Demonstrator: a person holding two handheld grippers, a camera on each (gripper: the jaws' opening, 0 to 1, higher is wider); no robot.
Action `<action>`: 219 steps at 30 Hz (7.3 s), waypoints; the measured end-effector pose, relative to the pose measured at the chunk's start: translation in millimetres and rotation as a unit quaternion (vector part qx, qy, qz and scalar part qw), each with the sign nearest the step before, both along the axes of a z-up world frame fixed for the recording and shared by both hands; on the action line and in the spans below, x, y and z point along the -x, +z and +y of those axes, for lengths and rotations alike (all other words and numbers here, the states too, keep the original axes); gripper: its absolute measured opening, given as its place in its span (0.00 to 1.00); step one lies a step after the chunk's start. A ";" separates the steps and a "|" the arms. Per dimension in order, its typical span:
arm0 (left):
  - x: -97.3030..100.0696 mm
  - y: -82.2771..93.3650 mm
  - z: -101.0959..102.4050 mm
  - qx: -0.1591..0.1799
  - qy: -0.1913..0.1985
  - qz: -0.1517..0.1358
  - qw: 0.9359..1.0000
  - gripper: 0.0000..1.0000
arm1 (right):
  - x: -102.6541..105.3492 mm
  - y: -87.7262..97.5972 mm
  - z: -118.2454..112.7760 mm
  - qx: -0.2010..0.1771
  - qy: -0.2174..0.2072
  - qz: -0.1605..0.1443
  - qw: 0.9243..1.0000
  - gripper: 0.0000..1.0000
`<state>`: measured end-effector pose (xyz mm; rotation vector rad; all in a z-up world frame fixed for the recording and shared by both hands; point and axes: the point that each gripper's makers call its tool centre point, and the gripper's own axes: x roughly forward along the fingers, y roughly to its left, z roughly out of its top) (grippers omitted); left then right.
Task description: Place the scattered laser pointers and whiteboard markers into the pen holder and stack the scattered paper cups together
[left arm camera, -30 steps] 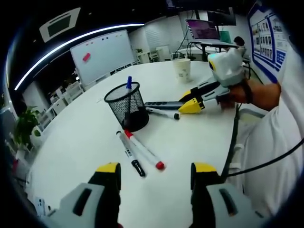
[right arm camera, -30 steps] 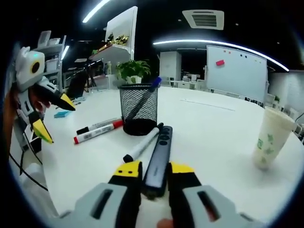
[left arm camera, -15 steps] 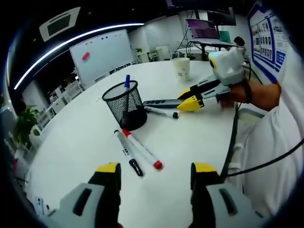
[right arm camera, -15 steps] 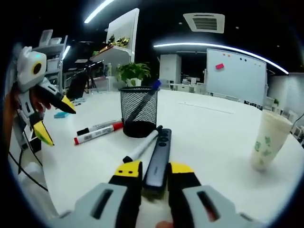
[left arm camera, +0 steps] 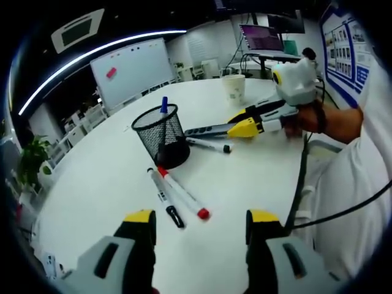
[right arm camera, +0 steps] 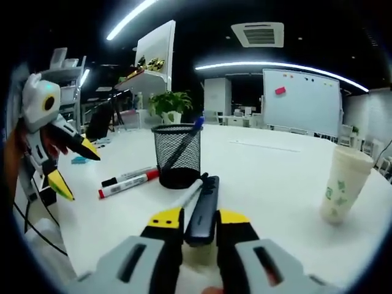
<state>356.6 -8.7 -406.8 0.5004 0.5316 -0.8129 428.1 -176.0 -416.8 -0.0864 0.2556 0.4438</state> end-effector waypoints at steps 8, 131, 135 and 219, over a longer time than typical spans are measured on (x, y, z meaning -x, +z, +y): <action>-0.1 0.0 -0.2 -0.001 -0.002 0.000 1.000 0.60 | -1.6 10.1 -3.4 -0.015 -0.006 -0.017 1.000 0.20; 1.0 -2.6 0.6 -0.002 -0.002 0.004 1.000 0.60 | -8.5 104.4 -6.1 -0.021 0.000 -0.148 0.989 0.14; 1.6 -1.8 0.5 -0.002 -0.002 0.005 1.000 0.60 | -8.7 105.3 -5.2 -0.020 0.001 -0.150 0.988 0.14; 0.9 -4.1 1.1 -0.005 -0.004 0.005 1.000 0.60 | -15.5 122.8 -10.7 -0.026 0.007 -0.166 0.986 0.10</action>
